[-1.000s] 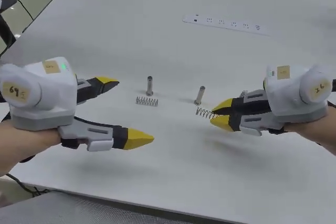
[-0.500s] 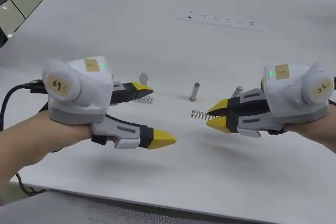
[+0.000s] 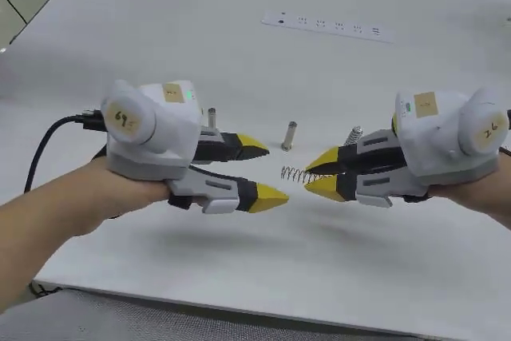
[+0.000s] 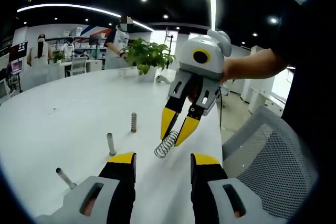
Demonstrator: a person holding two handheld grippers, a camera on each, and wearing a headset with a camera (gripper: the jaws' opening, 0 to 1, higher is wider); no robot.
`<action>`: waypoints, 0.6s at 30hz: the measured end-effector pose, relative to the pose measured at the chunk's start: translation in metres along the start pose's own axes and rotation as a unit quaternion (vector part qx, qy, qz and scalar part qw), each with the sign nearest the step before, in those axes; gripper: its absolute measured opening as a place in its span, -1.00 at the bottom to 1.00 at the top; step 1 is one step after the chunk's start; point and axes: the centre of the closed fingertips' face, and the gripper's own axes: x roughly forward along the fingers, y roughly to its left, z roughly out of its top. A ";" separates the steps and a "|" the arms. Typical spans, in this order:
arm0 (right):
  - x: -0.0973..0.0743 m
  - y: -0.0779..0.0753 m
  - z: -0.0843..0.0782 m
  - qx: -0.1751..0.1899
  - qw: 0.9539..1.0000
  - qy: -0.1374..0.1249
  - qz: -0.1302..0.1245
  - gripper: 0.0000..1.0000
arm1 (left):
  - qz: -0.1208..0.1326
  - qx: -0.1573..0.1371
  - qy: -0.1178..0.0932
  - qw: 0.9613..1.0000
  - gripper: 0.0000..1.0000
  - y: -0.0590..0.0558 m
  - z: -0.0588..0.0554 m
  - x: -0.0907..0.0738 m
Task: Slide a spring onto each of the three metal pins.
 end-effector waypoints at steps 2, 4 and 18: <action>0.000 0.001 0.001 -0.001 1.000 -0.001 0.001 -0.84 | -0.004 0.002 -0.001 1.000 -0.36 -0.001 0.002 0.001; 0.000 0.002 0.001 -0.002 1.000 -0.001 0.002 -0.84 | -0.007 0.003 -0.004 1.000 -0.42 -0.002 0.004 0.003; -0.001 0.010 0.004 -0.013 1.000 -0.004 0.008 -0.84 | -0.027 0.010 0.001 1.000 -0.67 -0.015 0.004 0.015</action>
